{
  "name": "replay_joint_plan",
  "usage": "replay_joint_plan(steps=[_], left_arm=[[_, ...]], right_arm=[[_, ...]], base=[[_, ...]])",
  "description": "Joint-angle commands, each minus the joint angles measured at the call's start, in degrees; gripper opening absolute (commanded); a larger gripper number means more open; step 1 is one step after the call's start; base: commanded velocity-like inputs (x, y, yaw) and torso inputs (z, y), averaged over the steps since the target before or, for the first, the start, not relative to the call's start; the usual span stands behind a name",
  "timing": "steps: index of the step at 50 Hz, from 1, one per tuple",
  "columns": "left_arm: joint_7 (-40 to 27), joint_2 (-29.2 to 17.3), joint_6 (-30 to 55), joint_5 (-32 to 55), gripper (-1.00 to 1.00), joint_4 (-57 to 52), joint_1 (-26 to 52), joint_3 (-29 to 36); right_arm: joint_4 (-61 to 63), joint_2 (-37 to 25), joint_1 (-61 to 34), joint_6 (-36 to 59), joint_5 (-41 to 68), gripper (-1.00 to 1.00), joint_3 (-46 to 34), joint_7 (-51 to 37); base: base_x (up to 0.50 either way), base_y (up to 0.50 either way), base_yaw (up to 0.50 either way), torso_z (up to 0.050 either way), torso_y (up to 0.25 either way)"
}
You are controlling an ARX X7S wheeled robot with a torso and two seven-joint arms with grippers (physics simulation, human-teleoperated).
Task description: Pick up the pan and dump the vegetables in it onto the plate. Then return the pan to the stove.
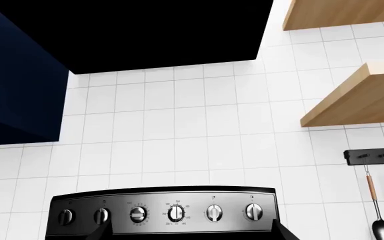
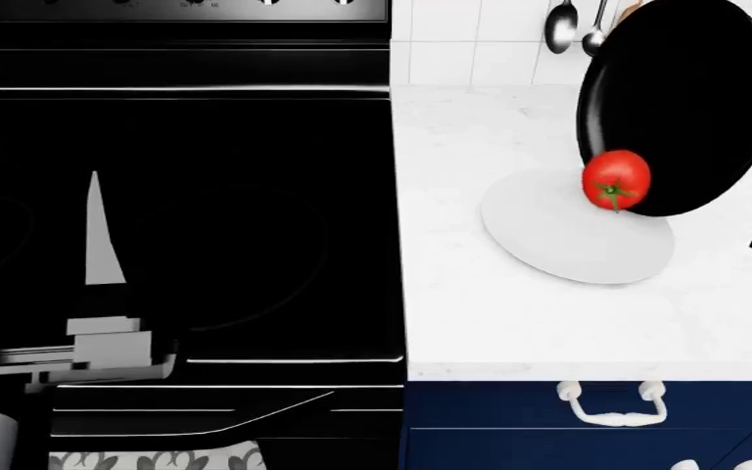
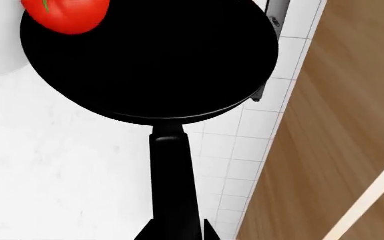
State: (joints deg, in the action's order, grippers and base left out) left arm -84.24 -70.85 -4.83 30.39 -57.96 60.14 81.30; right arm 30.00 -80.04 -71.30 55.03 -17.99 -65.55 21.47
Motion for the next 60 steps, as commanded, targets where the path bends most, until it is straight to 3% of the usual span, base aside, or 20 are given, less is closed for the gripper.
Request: replay_joint_plan(steps=[1,42,60], left_arm=[[0.05,-0.03,0.01,0.03,1.00,0.00,-0.24,-0.27],[0.14,0.44,1.49,0.73,1.00,-0.79,-0.32,-1.10],[0.17,0.66,1.64,0.76,1.00,-0.64,-0.40,-1.07]], right_arm=[[-1.24,-0.12,-10.17,-3.50,-12.96,-1.00,1.90,-0.53],[-1.19,-1.97,-11.48,-0.01,-8.53,-1.00,6.41,-1.94],[2.01,-2.25,-12.01,2.95,10.61,-1.00,15.96,-11.03]], base=[[0.00,0.00,0.00,0.000,0.000],[0.00,0.00,0.00,0.000,0.002],[0.00,0.00,0.00,0.001,0.002]])
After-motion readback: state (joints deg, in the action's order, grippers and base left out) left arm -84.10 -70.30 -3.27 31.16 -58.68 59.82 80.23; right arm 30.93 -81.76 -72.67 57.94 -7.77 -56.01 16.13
